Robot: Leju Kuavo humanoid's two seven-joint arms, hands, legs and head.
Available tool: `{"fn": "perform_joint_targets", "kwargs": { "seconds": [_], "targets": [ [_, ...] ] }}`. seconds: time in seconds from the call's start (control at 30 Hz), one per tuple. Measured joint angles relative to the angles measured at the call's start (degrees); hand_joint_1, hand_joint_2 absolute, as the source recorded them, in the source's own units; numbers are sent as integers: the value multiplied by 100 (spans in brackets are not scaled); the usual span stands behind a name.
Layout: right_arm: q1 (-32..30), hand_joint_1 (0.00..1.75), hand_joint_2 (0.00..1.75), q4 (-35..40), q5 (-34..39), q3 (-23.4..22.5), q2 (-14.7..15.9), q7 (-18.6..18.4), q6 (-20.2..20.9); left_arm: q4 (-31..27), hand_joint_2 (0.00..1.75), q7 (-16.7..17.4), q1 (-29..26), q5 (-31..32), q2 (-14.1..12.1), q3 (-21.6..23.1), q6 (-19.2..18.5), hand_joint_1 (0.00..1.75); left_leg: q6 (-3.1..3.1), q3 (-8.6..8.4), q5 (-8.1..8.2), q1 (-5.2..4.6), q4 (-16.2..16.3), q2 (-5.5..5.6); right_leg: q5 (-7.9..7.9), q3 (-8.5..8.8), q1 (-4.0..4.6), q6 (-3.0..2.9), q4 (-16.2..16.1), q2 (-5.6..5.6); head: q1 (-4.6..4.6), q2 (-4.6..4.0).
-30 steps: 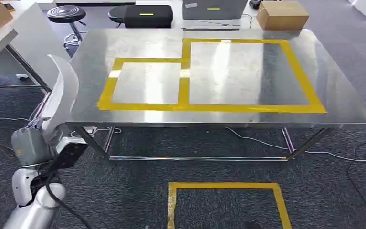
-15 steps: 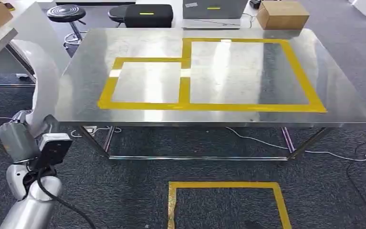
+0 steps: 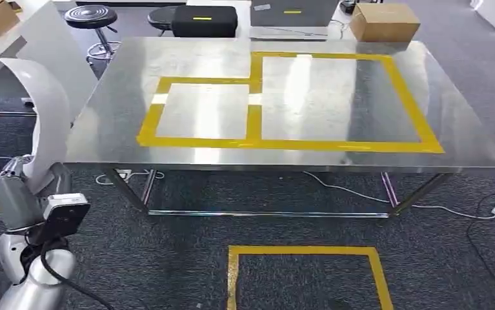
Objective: Take the parts from the cabinet and place them on the table.
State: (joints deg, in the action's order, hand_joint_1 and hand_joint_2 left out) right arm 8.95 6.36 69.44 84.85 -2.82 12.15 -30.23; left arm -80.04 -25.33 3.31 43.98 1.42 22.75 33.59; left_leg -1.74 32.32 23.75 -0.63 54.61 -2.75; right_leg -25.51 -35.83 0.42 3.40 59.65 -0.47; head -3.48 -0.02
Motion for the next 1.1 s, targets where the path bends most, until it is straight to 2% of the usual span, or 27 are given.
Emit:
{"fn": "perform_joint_targets", "kwargs": {
  "seconds": [0.07, 0.1, 0.13, 0.17, 0.2, 0.27, 0.3, 0.33, 0.4, 0.47, 0.5, 0.53, 0.57, 0.6, 0.63, 0.67, 0.7, 0.73, 0.77, 0.8, 0.83, 0.87, 0.93, 0.97, 1.0, 1.03, 1.1],
  "targets": [
    [-8, 0, 175, 0, 2, 0, 0, 0, 0, 0, 175, -4, -26, 2, 0, 0, -2, 175, -3, 8, -1, 3, 2, 3, -478, -394, -34, 40, 950, 17, 18, 0],
    [-12, 0, 175, 0, 7, 0, 0, -2, 0, 0, 175, -9, -39, 9, -2, 0, -2, 175, -2, 12, -2, 3, 6, 4, -643, -584, -40, 56, 1390, 19, 26, 0],
    [-15, 0, 175, 0, 9, 0, 0, -9, 0, 0, 175, -9, -54, 9, -4, 0, -2, 175, 2, 11, -1, 4, 7, 5, -667, -653, -47, 64, 1559, 19, 26, 0],
    [-15, 0, 175, 0, 13, 0, 0, -9, 0, 0, 175, -9, -59, 11, -4, 0, -2, 175, 12, 8, 1, 7, 10, 8, -533, -560, -59, 71, 1407, 18, 26, 0],
    [-14, 0, 175, 0, 22, 2, 0, -9, 0, 0, 175, -11, -59, 11, -4, 2, -2, 175, 30, 8, 4, 15, 23, 13, -320, -350, -66, 72, 1013, 18, 26, 0],
    [-8, 0, 175, 0, 31, 2, 0, -9, -4, -4, 175, -13, -59, 18, -4, 2, -2, 175, 91, 1, 37, 41, 76, 20, 119, 277, -94, 86, -134, -2, 31, 0],
    [6, 0, 175, 2, 37, 2, -4, -7, -2, -13, 175, -13, -62, 17, -2, 0, -2, 175, 141, 15, 49, 12, 90, 20, -5, 337, -45, 55, -232, 19, 33, 0],
    [1, 0, 175, 2, 46, 2, -9, -2, -7, -15, 175, -13, -56, 22, -4, 2, -2, 175, 167, 29, 51, 9, 116, 24, 46, 357, -53, -30, -275, 38, 22, 0],
    [-8, 0, 175, 2, 48, 2, -9, 0, -11, -22, 175, -20, -57, 28, -4, 7, -2, 175, 223, 31, 27, 25, 103, 22, 34, 323, -30, -105, -242, 52, 24, 0],
    [-8, 0, 175, 2, 55, 2, -9, 0, -13, -44, 175, -20, -57, 28, 0, 7, -2, 175, 306, 42, 87, 45, 143, 53, 67, 336, -74, -186, -268, 75, 27, 0],
    [0, 0, 175, 0, 61, 2, -9, 0, -15, -48, 175, -22, -50, 28, -2, 7, -2, 175, 341, 112, 230, 43, 316, 143, 66, 334, -81, -215, -268, 84, 9, 0],
    [5, 0, 175, 2, 68, 2, -9, 0, -17, -48, 175, -24, -46, 33, -2, 7, -2, 175, 368, 293, 463, 50, 705, 190, 71, 327, -87, -236, -268, 88, 16, 0],
    [6, 0, 175, 2, 68, 4, -11, 0, -17, -46, 175, -24, -54, 33, -9, 9, -2, 175, 387, 536, 703, 57, 1211, 210, 70, 317, -88, -246, -267, 94, 13, 0],
    [0, 0, 175, 2, 68, 4, -11, 0, -20, -46, 175, -24, -63, 33, -13, 9, -4, 175, 397, 775, 876, 60, 1679, 214, 70, 307, -87, -248, -267, 101, 13, 0],
    [-8, 0, 175, 2, 70, 4, -11, -9, -22, -46, 175, -24, -72, 33, -20, 9, -4, 175, 403, 913, 907, 62, 1926, 215, 70, 304, -88, -248, -266, 108, 16, 0],
    [-10, 0, 175, 2, 72, 7, -9, -20, -24, -46, 175, -22, -74, 33, -24, 9, -4, 175, 397, 906, 818, 63, 1891, 215, 70, 307, -90, -247, -266, 114, 15, 0],
    [-7, 0, 175, 2, 72, 7, -9, -20, -28, -46, 175, -24, -73, 33, -24, 9, -4, 175, 386, 795, 619, 67, 1646, 216, 69, 311, -91, -245, -266, 126, 15, 0],
    [-2, 0, 175, 2, 72, 7, -11, -20, -33, -46, 175, -24, -73, 33, -24, 9, -4, 175, 372, 583, 369, 68, 1213, 216, 69, 319, -95, -240, -266, 134, 18, 0],
    [4, 0, 175, 2, 72, 6, -13, -20, -33, -46, 175, -24, -70, 33, -24, 9, -4, 175, 362, 270, 106, 72, 624, 219, 66, 330, -100, -220, -266, 151, 13, 0],
    [8, 0, 175, 2, 72, 7, -15, -20, -33, -46, 175, -24, -65, 33, -24, 11, -4, 175, 357, 58, 40, 80, 253, 239, 63, 330, -84, -187, -262, 164, 13, 0],
    [13, 0, 175, 2, 72, 7, -13, -20, -33, -46, 175, -24, -56, 35, -22, 11, -4, 175, 316, 18, 106, 74, 125, 261, 40, 299, -52, -149, -228, 180, 20, 0],
    [13, 0, 175, 2, 72, 7, -15, -26, -35, -46, 175, -24, -67, 33, -24, 11, -7, 175, 282, 43, 98, 71, 140, 261, 56, 297, -54, -115, -250, 182, 48, 0],
    [0, 0, 175, 2, 72, 7, -13, -37, -35, -46, 175, -24, -69, 33, -28, 11, -9, 175, 208, 49, 105, 50, 144, 260, 63, 315, -70, -51, -292, 181, 44, 0],
    [0, 0, 175, 2, 72, 7, -13, -37, -37, -48, 175, -24, -59, 33, -26, 11, -9, 175, 150, 29, 68, 94, 110, 251, 38, 282, -75, -13, -273, 171, 31, 0],
    [3, 0, 175, 2, 72, 7, -13, -37, -37, -48, 175, -24, -52, 33, -15, 11, -9, 175, 128, 20, 76, 94, 110, 249, -75, 236, -71, 11, -117, 136, 75, 0],
    [8, 0, 175, 2, 72, 7, -13, -37, -37, -48, 175, -24, -55, 35, -9, 11, -9, 175, 93, 16, 80, 93, 110, 248, -297, 61, -74, 34, 264, 112, 143, 0],
    [5, 0, 175, 2, 72, 9, -13, -44, -37, -48, 175, -24, -58, 35, -13, 11, -11, 175, 80, 17, 89, 84, 111, 247, -690, -410, -77, 54, 1210, 105, 166, 0]
  ]
}}
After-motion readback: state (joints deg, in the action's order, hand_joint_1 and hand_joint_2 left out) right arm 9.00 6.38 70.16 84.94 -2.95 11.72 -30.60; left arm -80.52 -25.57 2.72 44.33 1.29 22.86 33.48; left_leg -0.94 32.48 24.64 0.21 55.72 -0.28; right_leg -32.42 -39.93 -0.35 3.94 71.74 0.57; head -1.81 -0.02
